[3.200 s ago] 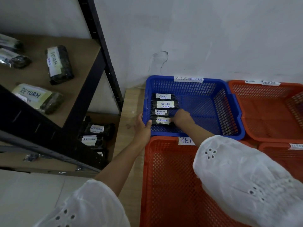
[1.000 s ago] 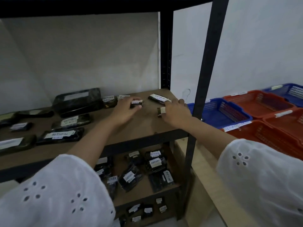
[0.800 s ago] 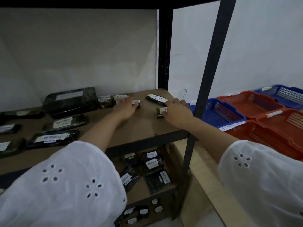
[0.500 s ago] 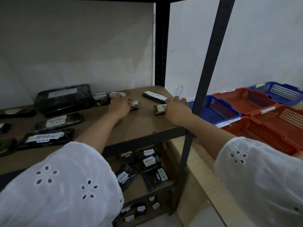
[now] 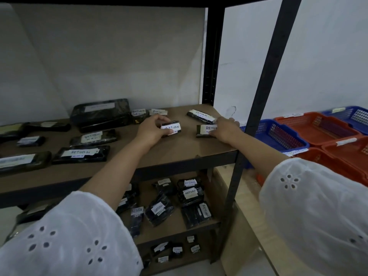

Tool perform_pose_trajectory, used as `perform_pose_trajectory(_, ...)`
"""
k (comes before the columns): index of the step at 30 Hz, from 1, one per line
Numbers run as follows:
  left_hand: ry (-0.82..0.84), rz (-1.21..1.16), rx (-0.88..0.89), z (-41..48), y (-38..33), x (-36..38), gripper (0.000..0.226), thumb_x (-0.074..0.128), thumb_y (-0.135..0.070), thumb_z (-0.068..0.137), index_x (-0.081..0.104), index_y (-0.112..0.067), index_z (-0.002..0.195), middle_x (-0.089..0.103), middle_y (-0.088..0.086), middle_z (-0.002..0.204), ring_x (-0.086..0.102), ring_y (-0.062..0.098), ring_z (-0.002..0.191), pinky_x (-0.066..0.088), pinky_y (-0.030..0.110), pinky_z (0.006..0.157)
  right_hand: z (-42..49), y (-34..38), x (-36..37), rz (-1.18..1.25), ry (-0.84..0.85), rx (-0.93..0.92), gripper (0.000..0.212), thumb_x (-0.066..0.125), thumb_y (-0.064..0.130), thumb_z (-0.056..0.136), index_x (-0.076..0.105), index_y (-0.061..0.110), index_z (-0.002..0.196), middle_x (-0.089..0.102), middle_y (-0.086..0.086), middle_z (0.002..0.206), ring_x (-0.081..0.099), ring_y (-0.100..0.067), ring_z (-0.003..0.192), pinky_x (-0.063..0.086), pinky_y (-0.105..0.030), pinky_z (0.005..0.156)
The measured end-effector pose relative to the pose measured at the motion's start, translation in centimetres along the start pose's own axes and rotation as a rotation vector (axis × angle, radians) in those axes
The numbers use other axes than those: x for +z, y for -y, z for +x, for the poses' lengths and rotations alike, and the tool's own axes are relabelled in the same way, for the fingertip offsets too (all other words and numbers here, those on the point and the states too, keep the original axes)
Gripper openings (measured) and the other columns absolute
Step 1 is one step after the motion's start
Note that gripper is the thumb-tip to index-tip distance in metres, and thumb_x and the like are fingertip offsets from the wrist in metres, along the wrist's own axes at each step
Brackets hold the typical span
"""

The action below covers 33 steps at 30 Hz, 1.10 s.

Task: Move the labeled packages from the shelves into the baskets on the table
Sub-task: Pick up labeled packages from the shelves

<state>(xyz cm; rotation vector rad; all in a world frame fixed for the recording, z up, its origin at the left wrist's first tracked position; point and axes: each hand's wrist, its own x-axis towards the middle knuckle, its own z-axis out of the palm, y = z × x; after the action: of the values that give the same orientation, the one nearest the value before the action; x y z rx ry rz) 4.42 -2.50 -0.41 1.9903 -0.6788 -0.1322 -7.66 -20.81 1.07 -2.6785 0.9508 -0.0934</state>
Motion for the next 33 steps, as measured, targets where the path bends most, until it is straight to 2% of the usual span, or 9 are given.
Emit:
perform_pose_trajectory(4, -0.04, -0.298, -0.109, -2.8, -0.4, -1.3, 0.03, 0.079, -0.008, 0.071, 0.063, -0.025, 0.09, 0.065, 0.008, 0.112, 0.061, 0.023, 0.106, 0.049, 0.04, 0.096, -0.2, -0.3, 0.1, 0.329, 0.035, 0.008, 0.065, 0.075, 0.034, 0.079, 0.048, 0.01, 0.133, 0.052, -0.011, 0.131, 0.048, -0.025, 0.119, 0.042, -0.034, 0.098)
perform_pose_trajectory(8, -0.069, -0.45, -0.191, -5.7, -0.9, -2.4, 0.028, 0.075, -0.009, 0.076, 0.064, -0.024, 0.096, 0.069, 0.005, 0.104, 0.065, 0.021, 0.099, 0.053, 0.037, 0.09, -1.3, -0.3, 0.8, 0.617, 0.049, -0.049, 0.051, 0.079, 0.027, 0.074, 0.057, 0.02, 0.12, 0.056, -0.004, 0.124, 0.055, -0.021, 0.11, 0.05, -0.041, 0.094)
perform_pose_trajectory(10, -0.089, -0.498, -0.223, -7.5, -1.4, -2.8, 0.027, 0.074, -0.011, 0.078, 0.065, -0.024, 0.099, 0.069, 0.005, 0.106, 0.065, 0.018, 0.094, 0.053, 0.028, 0.078, -2.2, -0.3, 0.8, 0.926, 0.112, -0.023, 0.041, 0.077, 0.02, 0.078, 0.056, 0.02, 0.114, 0.061, -0.005, 0.114, 0.066, -0.02, 0.09, 0.057, -0.034, 0.075)
perform_pose_trajectory(12, -0.1, -0.516, -0.242, -9.4, -2.1, -2.7, 0.028, 0.072, -0.011, 0.079, 0.065, -0.023, 0.103, 0.069, 0.004, 0.107, 0.064, 0.015, 0.091, 0.051, 0.023, 0.071, -3.5, -0.5, 0.6, 1.23, 0.235, -0.015, 0.035, 0.067, 0.013, 0.087, 0.05, 0.015, 0.117, 0.066, -0.007, 0.103, 0.069, -0.017, 0.066, 0.051, -0.025, 0.053)
perform_pose_trajectory(13, -0.107, -0.525, -0.249, -10.5, -2.5, -2.5, 0.028, 0.072, -0.011, 0.08, 0.065, -0.022, 0.105, 0.068, 0.003, 0.106, 0.063, 0.014, 0.091, 0.051, 0.022, 0.07, -4.3, -0.7, 0.5, 1.306, 0.272, -0.021, 0.033, 0.062, 0.012, 0.09, 0.047, 0.014, 0.12, 0.065, -0.007, 0.1, 0.067, -0.017, 0.061, 0.047, -0.023, 0.047)
perform_pose_trajectory(17, -0.13, -0.589, -0.288, -15.0, -4.5, -0.2, 0.029, 0.066, -0.01, 0.084, 0.064, -0.017, 0.112, 0.067, 0.002, 0.101, 0.063, 0.01, 0.088, 0.054, 0.02, 0.075, -7.5, -3.1, 0.2, 1.391, 0.414, -0.064, 0.026, 0.05, 0.014, 0.097, 0.044, 0.018, 0.122, 0.06, -0.011, 0.107, 0.058, -0.015, 0.058, 0.043, -0.022, 0.048)
perform_pose_trajectory(21, -0.191, -0.651, -0.341, -19.6, -6.8, 4.1, 0.028, 0.061, -0.009, 0.088, 0.062, -0.013, 0.116, 0.066, 0.003, 0.096, 0.061, 0.01, 0.086, 0.052, 0.021, 0.08, -10.5, -7.9, -0.3, 1.409, 0.507, -0.096, 0.02, 0.05, 0.013, 0.096, 0.049, 0.018, 0.116, 0.062, -0.01, 0.099, 0.058, -0.012, 0.053, 0.042, -0.02, 0.045)
perform_pose_trajectory(28, -0.144, -0.753, -0.412, -24.5, -11.9, 14.3, 0.026, 0.057, -0.009, 0.091, 0.062, -0.013, 0.116, 0.064, 0.006, 0.104, 0.06, 0.015, 0.099, 0.052, 0.023, 0.08, -11.8, -19.4, -2.4, 1.506, 0.535, -0.076, 0.014, 0.05, 0.01, 0.095, 0.058, 0.02, 0.096, 0.062, -0.006, 0.083, 0.055, -0.012, 0.045, 0.037, -0.017, 0.038)
perform_pose_trajectory(33, -0.093, -0.785, -0.429, -23.0, -15.3, 21.0, 0.023, 0.055, -0.007, 0.092, 0.063, -0.013, 0.113, 0.065, 0.008, 0.104, 0.06, 0.018, 0.1, 0.052, 0.025, 0.083, -10.7, -27.5, -3.8, 1.536, 0.515, -0.034, 0.014, 0.048, 0.01, 0.096, 0.059, 0.018, 0.099, 0.062, -0.006, 0.085, 0.058, -0.013, 0.047, 0.04, -0.018, 0.039)
